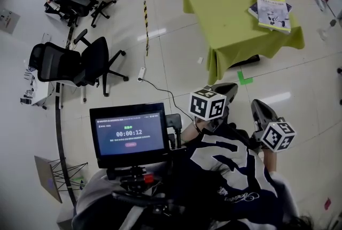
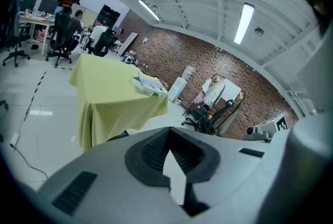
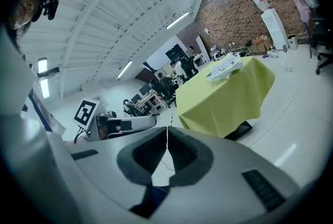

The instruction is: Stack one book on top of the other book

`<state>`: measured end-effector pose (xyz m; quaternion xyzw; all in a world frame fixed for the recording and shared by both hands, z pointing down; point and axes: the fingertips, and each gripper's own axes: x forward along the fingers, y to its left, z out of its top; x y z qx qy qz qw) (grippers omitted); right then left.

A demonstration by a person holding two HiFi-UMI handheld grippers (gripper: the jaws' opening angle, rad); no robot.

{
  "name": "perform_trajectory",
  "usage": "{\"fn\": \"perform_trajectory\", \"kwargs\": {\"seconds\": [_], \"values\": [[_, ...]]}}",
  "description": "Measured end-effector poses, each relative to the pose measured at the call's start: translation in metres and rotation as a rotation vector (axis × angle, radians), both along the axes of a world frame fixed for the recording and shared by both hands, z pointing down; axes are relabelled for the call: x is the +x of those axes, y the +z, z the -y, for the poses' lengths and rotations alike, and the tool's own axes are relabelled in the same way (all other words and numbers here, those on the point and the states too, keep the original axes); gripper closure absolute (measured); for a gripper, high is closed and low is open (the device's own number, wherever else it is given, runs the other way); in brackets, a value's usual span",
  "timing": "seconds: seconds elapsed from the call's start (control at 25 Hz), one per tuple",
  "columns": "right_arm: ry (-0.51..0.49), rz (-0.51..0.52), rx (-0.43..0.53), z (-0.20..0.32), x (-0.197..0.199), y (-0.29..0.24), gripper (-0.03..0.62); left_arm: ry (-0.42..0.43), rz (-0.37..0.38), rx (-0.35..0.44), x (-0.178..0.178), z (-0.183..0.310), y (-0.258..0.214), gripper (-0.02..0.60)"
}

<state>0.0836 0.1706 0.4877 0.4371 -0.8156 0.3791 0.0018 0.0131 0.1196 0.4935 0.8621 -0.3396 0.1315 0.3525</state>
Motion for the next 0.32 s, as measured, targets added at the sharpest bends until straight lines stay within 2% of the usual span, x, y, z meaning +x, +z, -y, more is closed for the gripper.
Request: {"fn": "perform_trajectory", "kwargs": {"seconds": [0.32], "values": [[0.010, 0.002, 0.007, -0.0001, 0.0016, -0.0001, 0.600, -0.002, -0.012, 0.020, -0.0019, 0.0010, -0.0025, 0.577]]}}
